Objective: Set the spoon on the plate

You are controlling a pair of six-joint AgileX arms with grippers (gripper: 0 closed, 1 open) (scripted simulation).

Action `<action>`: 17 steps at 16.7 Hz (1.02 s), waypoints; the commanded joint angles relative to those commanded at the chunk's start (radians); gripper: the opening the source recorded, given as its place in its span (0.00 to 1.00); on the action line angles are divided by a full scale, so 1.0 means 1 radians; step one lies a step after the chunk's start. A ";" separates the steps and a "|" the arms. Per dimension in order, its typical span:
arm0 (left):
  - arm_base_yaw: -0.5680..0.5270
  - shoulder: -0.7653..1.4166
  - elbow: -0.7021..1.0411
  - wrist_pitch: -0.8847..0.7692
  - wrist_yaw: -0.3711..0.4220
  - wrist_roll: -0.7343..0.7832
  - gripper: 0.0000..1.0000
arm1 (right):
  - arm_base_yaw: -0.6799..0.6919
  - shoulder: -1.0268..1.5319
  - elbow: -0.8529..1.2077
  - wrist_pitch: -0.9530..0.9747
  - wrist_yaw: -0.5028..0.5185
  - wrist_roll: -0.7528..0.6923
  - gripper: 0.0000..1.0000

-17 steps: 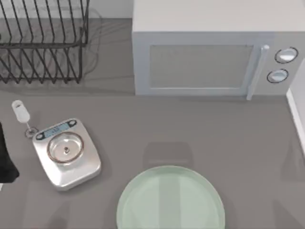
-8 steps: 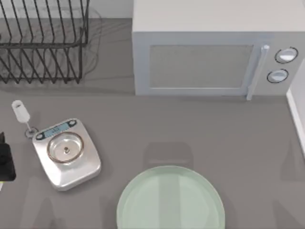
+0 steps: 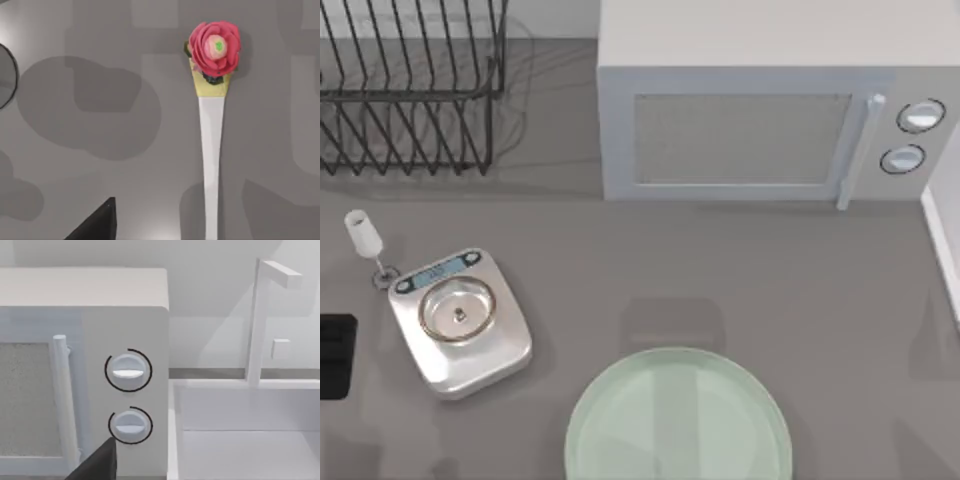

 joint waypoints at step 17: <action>0.025 0.341 0.139 -0.102 -0.002 0.022 1.00 | 0.000 0.000 0.000 0.000 0.000 0.000 1.00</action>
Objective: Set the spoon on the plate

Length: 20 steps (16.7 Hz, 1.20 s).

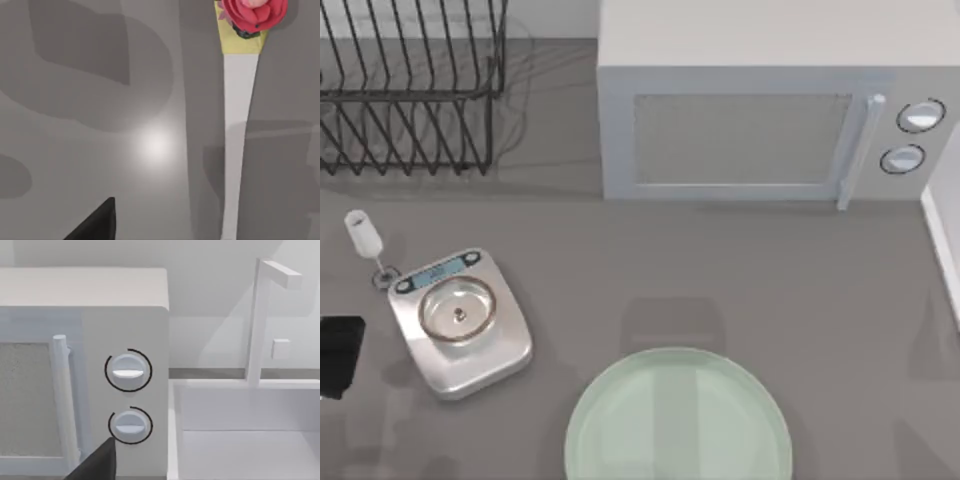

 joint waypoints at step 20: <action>0.005 0.172 -0.185 0.360 0.000 0.008 0.40 | 0.000 0.000 0.000 0.000 0.000 0.000 1.00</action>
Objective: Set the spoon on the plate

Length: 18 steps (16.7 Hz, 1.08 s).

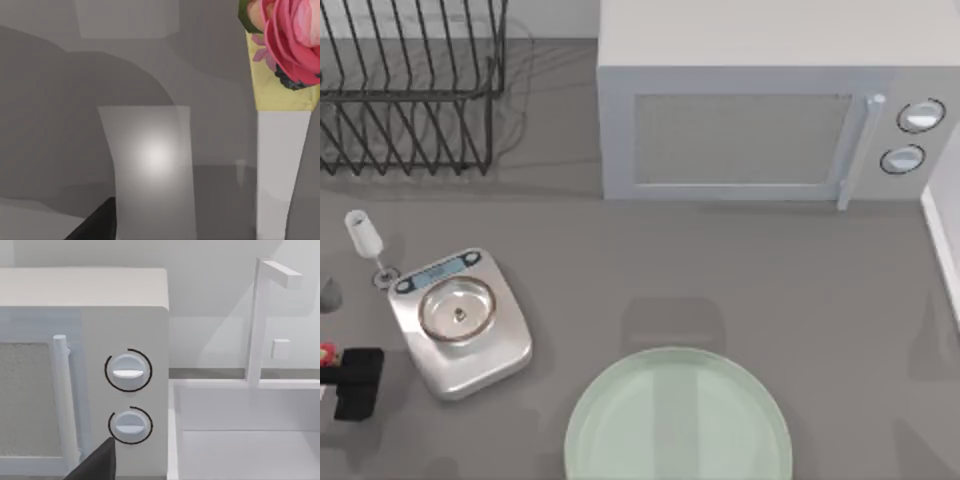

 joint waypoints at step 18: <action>-0.001 -0.097 0.093 -0.150 0.004 0.000 0.00 | 0.000 0.000 0.000 0.000 0.000 0.000 1.00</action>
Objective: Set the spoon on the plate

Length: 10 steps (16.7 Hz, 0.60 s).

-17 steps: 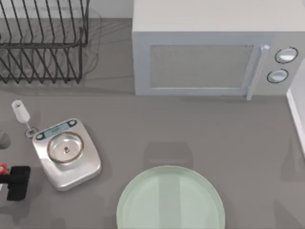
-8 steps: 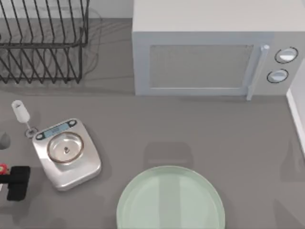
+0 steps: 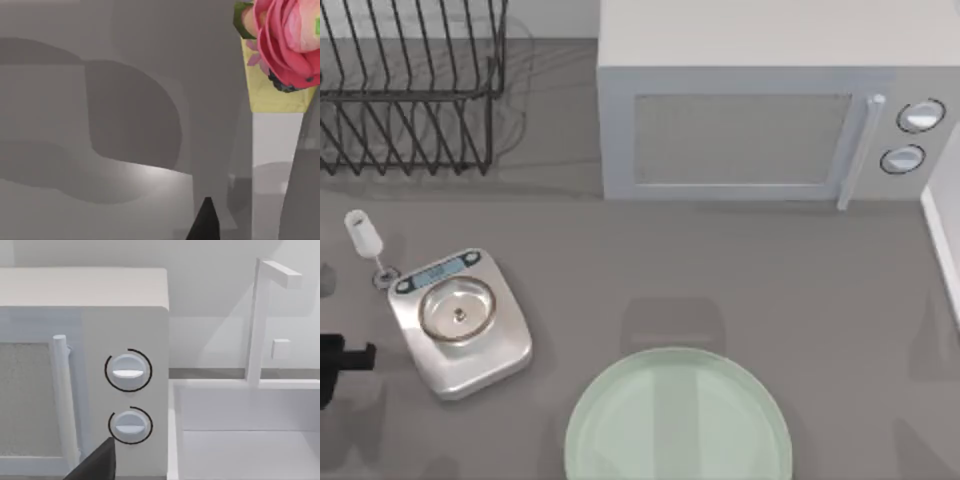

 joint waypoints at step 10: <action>-0.004 -0.152 0.226 -0.384 0.000 -0.007 0.00 | 0.000 0.000 0.000 0.000 0.000 0.000 1.00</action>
